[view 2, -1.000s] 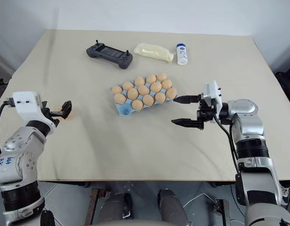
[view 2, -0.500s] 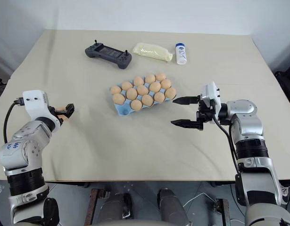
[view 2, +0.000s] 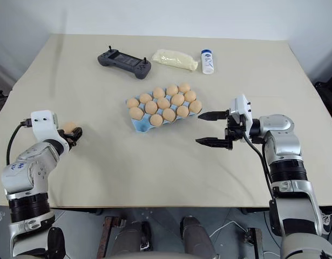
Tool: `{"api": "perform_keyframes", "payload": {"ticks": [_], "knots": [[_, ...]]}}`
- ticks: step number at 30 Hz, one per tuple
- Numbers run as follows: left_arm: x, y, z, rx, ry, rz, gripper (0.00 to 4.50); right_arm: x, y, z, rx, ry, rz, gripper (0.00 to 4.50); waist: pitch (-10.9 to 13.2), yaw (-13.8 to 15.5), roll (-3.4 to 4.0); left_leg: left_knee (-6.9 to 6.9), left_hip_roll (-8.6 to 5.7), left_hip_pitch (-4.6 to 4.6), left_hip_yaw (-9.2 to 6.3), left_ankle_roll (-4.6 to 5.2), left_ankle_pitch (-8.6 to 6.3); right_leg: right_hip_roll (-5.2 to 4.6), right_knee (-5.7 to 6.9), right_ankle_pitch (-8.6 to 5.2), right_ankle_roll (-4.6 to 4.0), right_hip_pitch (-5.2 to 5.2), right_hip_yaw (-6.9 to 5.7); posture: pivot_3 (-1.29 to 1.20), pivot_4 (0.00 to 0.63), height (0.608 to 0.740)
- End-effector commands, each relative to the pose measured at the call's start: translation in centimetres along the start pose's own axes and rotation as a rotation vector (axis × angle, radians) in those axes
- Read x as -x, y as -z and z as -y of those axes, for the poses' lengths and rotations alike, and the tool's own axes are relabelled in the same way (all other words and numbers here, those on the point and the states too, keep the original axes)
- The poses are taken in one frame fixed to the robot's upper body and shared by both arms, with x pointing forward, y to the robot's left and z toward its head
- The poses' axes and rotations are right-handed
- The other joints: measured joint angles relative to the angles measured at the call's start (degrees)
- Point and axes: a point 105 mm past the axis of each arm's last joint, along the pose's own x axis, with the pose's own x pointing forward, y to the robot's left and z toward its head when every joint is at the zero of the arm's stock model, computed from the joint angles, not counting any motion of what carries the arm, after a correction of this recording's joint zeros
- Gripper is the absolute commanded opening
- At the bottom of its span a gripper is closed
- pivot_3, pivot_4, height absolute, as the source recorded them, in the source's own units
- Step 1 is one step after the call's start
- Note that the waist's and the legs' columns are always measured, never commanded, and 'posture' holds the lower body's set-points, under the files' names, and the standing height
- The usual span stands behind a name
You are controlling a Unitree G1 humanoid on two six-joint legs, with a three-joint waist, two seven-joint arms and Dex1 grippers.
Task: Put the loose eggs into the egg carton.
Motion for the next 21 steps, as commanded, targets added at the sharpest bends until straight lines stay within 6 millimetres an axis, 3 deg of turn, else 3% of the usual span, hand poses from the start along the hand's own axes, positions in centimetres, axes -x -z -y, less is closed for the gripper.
{"api": "perform_keyframes", "payload": {"ticks": [1,3,7,13,17,21], "knots": [[0.1,-1.4,-0.2,-0.031,-0.008,0.046,2.02,0.4,-0.7,-0.2,0.03,-0.002,0.004,4.5,0.0,0.0,0.0,0.0,0.0,0.0,0.0,0.0,0.0,0.0,0.0,0.0,0.0,0.0,0.0,0.0,0.15,0.74],[0.2,-2.1,0.1,-0.042,0.003,0.068,1.7,0.6,-0.7,-0.3,0.031,0.003,0.003,4.5,0.0,0.0,0.0,0.0,0.0,0.0,0.0,0.0,0.0,0.0,0.0,0.0,0.0,0.0,0.0,0.0,0.15,0.74],[0.3,-4.5,2.1,-0.072,0.081,0.173,1.63,0.8,-0.7,-0.4,0.035,0.016,0.001,4.5,0.0,0.0,0.0,0.02,0.0,0.0,0.0,0.0,0.0,0.0,0.01,0.0,0.0,0.0,0.0,0.0,0.15,0.74],[1.0,-8.6,10.1,-0.207,0.425,0.391,1.61,1.3,-1.0,-0.6,0.047,0.041,-0.002,4.5,0.0,0.4,0.0,0.03,-0.09,-0.04,0.06,-0.01,0.01,-0.03,-0.02,0.0,0.0,0.02,-0.09,0.0,0.15,0.74],[1.2,-8.3,15.7,-0.325,0.659,0.435,1.61,1.5,-1.0,-0.7,0.051,0.062,-0.001,4.5,0.0,0.3,0.0,-0.01,-0.31,-0.04,0.42,-0.02,0.01,-0.03,-0.07,0.0,0.0,0.02,-0.1,0.0,0.15,0.74],[1.5,-6.7,19.0,-0.345,0.824,0.366,1.61,1.8,-0.9,-0.8,0.052,0.09,0.002,4.5,0.0,0.0,0.01,-0.03,-0.26,-0.04,0.51,-0.02,0.01,0.03,-0.05,-0.01,0.01,-0.06,0.02,0.0,0.15,0.74]]}}
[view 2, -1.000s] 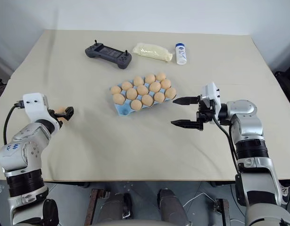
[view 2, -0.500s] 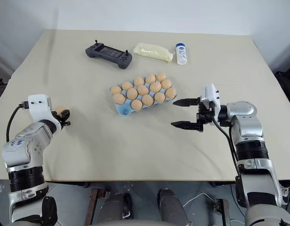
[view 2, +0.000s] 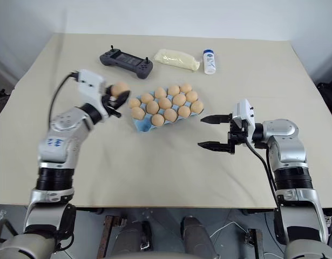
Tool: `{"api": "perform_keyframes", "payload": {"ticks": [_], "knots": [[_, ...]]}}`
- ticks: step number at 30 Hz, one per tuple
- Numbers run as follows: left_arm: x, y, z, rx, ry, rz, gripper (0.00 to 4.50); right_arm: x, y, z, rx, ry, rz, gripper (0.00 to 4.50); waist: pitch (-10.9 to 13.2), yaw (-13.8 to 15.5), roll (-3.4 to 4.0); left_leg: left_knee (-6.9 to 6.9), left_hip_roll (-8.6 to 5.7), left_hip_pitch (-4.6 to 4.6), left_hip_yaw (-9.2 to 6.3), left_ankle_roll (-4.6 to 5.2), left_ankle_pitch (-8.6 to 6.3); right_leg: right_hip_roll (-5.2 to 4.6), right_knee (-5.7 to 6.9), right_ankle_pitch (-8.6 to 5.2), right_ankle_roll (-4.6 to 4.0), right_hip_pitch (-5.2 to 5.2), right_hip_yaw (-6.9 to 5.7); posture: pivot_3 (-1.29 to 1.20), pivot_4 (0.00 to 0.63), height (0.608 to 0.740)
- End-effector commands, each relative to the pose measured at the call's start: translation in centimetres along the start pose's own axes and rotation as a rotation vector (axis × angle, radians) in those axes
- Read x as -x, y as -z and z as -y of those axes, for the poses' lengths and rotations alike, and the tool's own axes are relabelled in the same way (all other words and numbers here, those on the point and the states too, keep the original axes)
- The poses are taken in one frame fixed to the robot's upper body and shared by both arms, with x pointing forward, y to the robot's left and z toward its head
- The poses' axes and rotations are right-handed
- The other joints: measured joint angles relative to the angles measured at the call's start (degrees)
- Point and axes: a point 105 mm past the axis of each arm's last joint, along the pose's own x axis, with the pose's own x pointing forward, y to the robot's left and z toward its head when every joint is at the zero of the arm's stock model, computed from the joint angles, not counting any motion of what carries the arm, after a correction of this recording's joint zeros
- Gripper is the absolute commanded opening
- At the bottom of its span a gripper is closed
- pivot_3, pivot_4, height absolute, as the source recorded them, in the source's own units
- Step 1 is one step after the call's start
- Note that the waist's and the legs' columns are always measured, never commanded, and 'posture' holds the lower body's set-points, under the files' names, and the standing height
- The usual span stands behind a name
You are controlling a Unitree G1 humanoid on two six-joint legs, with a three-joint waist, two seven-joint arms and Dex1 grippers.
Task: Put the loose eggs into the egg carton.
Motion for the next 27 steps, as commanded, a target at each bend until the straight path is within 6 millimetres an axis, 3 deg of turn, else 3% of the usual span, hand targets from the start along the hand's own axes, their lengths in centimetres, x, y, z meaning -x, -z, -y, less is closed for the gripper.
{"api": "perform_keyframes", "payload": {"ticks": [1,16,25,27], "knots": [[-0.9,-0.1,2.2,-0.009,0.135,-0.019,1.61,1.1,-1.2,0.2,0.04,0.055,0.025,4.5,0.0,-0.1,0.0,-0.01,0.01,0.0,0.0,0.0,0.0,0.02,0.03,0.0,0.0,-0.07,0.06,0.0,0.15,0.74],[0.2,1.2,2.6,0.013,0.191,-0.143,1.61,1.8,-0.6,-0.9,0.017,0.129,0.025,4.5,0.0,-0.1,0.0,0.16,-0.02,-0.03,0.06,0.06,0.11,0.03,0.65,-0.02,0.04,-0.52,0.55,0.0,0.15,0.74],[0.5,1.1,2.8,0.037,0.231,-0.175,4.49,1.6,-0.6,-0.6,0.02,0.13,0.028,4.5,0.0,0.0,0.0,0.15,-0.04,-0.06,0.07,0.06,0.13,0.01,0.7,-0.02,0.04,-0.59,0.56,0.0,0.15,0.74],[0.7,0.8,2.5,0.038,0.217,-0.168,4.49,1.6,-0.7,-0.5,0.021,0.129,0.029,4.5,0.0,-0.1,0.0,0.16,-0.04,-0.05,0.08,0.06,0.14,0.02,0.72,-0.02,0.04,-0.59,0.59,0.0,0.15,0.74]]}}
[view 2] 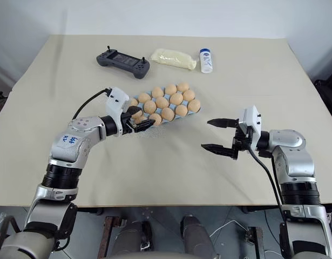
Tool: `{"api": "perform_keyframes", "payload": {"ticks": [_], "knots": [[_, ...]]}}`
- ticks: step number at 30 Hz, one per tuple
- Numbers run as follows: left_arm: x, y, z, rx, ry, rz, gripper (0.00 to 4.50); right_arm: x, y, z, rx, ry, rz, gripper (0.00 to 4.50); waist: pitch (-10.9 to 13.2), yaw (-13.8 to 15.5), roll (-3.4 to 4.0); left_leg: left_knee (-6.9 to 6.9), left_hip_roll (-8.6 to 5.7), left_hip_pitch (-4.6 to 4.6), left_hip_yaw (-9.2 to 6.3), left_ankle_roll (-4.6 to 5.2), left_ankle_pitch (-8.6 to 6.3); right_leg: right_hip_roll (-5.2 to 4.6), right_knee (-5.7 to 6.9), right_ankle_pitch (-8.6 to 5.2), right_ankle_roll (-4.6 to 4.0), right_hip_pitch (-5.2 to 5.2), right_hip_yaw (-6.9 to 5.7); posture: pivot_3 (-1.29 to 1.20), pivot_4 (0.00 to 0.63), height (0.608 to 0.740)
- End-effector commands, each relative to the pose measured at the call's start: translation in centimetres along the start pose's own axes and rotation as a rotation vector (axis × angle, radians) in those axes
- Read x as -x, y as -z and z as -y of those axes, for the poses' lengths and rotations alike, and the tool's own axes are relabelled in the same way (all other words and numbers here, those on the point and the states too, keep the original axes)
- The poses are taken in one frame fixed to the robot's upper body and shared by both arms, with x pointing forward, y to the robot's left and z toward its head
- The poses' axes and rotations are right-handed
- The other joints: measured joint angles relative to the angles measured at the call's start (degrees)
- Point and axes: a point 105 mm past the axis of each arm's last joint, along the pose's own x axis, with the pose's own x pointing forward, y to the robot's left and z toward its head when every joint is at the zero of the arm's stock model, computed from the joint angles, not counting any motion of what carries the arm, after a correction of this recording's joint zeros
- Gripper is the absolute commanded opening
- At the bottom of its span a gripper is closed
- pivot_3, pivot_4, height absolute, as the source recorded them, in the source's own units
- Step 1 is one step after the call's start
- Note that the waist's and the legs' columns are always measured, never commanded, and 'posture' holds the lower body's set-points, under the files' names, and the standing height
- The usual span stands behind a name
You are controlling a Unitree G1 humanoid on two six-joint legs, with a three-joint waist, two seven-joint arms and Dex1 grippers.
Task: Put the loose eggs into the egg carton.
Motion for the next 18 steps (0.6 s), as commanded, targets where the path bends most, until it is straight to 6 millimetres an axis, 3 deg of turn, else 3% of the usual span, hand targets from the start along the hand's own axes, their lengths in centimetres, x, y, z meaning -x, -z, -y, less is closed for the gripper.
{"api": "perform_keyframes", "payload": {"ticks": [1,5,9,14,18], "knots": [[0.9,-1.6,-0.4,-0.026,-0.021,0.042,4.49,0.4,-1.2,0.4,0.044,0.013,0.026,4.5,0.0,0.0,0.0,0.0,0.0,0.0,0.0,-0.01,0.01,0.01,0.03,0.0,0.0,-0.02,0.01,0.0,0.15,0.74],[2.3,-3.2,-2.2,-0.025,-0.082,0.116,4.49,0.2,-1.6,0.7,0.056,0.007,0.037,4.5,0.0,-0.2,0.0,-0.01,0.01,0.0,0.0,-0.03,0.04,0.01,0.07,0.0,0.0,-0.05,0.02,0.0,0.15,0.74],[5.5,-4.2,-4.0,-0.085,-0.104,0.191,4.49,0.0,-1.8,1.2,0.071,-0.006,0.033,4.5,0.0,-1.0,0.0,-0.04,0.09,-0.02,0.07,-0.03,0.07,0.01,0.11,0.0,0.0,-0.11,0.05,0.0,0.15,0.74],[8.6,-3.3,-6.1,-0.03,-0.067,0.248,4.49,-0.5,-1.9,1.8,0.082,-0.02,0.039,4.5,0.0,-1.4,0.0,-0.11,0.21,-0.02,0.09,-0.04,0.07,-0.02,0.08,0.0,0.0,-0.12,0.02,0.0,0.15,0.74],[9.7,-1.6,-5.4,-0.069,0.016,0.244,4.49,-1.0,-1.8,2.0,0.083,-0.039,0.043,4.5,0.0,-1.6,0.01,-0.09,0.26,-0.02,0.13,-0.03,0.08,-0.01,0.09,0.0,0.0,-0.13,0.02,0.0,0.15,0.74]]}}
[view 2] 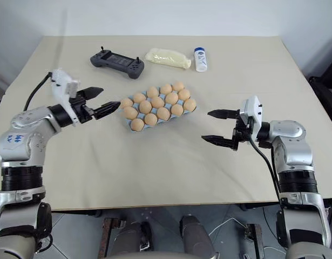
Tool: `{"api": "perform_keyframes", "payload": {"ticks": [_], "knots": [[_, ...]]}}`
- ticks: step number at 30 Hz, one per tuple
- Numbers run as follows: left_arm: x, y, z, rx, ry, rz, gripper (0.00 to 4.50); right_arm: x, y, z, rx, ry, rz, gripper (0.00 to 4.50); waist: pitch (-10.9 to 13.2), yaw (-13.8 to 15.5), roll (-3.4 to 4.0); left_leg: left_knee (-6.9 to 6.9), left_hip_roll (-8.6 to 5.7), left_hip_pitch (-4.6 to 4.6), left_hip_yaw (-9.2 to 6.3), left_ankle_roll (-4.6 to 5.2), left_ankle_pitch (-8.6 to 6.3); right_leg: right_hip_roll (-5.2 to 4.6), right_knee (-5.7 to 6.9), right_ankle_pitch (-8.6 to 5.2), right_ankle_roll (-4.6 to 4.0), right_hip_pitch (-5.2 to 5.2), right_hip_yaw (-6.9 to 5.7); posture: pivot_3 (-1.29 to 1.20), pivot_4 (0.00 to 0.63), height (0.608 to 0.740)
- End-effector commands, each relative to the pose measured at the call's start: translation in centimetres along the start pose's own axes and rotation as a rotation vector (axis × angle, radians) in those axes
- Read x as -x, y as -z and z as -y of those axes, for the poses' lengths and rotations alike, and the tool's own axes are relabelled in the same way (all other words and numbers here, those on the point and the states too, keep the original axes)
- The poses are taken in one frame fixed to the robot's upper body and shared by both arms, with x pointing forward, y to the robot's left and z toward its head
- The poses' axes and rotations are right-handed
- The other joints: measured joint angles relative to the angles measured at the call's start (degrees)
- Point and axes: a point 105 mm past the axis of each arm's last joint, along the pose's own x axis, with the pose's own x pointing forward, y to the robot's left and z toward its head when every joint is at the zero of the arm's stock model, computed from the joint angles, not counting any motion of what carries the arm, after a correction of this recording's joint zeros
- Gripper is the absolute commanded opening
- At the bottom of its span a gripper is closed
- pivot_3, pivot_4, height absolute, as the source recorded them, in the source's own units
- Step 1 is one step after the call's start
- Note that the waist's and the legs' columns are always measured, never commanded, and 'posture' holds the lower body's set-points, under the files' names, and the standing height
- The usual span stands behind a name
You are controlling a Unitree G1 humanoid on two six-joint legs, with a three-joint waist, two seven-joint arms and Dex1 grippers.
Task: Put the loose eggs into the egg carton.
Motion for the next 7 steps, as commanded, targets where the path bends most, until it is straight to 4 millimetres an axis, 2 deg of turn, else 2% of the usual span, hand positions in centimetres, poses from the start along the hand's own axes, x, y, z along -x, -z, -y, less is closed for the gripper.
{"api": "perform_keyframes", "payload": {"ticks": [1,7], "knots": [[1.28,-0.05,0.82,-0.046,0.093,0.035,4.49,-0.45,-0.66,0.12,0.04,-0.027,0.019,4.5,0.0,0.0,0.0,0.0,0.01,0.01,0.0,0.0,0.0,0.01,0.0,0.0,0.0,0.0,0.01,0.0,0.15,0.74],[2.0,0.54,1.78,-0.044,0.179,0.033,4.49,-0.93,-0.61,0.17,0.044,-0.046,0.025,4.5,0.0,0.1,0.0,0.02,0.01,-0.02,0.0,0.02,0.0,-0.02,0.01,0.0,0.0,0.0,-0.01,0.0,0.15,0.74]]}}
